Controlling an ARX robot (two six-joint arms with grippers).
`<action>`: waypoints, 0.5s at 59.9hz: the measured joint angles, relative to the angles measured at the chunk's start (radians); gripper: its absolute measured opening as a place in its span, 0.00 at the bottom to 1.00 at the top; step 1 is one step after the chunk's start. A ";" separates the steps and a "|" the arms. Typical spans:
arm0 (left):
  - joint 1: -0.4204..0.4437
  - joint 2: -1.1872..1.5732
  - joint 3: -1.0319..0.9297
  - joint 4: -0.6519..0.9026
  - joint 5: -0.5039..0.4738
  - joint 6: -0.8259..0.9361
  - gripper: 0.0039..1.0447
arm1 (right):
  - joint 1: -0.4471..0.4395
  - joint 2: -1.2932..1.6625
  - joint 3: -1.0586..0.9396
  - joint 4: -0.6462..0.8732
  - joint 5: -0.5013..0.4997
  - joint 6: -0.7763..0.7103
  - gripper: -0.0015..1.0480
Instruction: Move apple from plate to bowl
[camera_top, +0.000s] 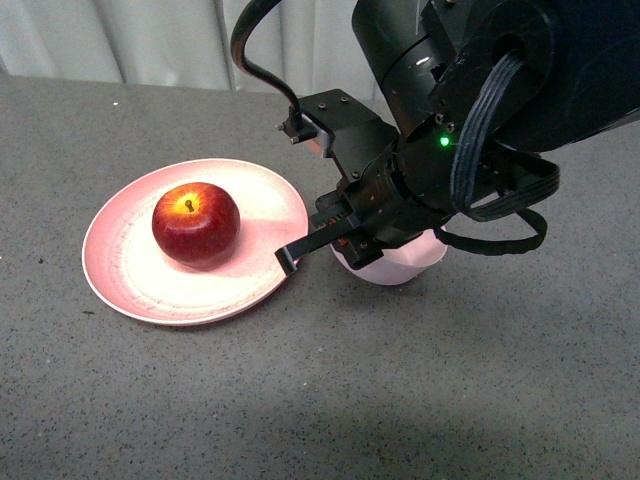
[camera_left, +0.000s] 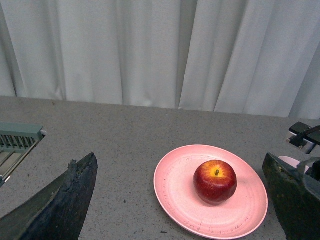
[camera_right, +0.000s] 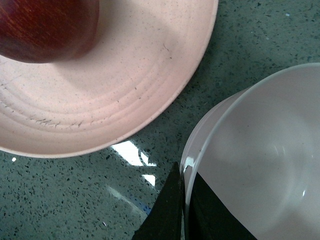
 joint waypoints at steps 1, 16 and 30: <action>0.000 0.000 0.000 0.000 0.000 0.000 0.94 | 0.002 0.003 0.003 -0.001 -0.003 0.002 0.01; 0.000 0.000 0.000 0.000 0.000 0.000 0.94 | 0.019 0.033 0.030 -0.010 0.011 0.007 0.01; 0.000 0.000 0.000 0.000 0.000 0.000 0.94 | 0.023 0.036 0.029 0.017 0.019 0.012 0.19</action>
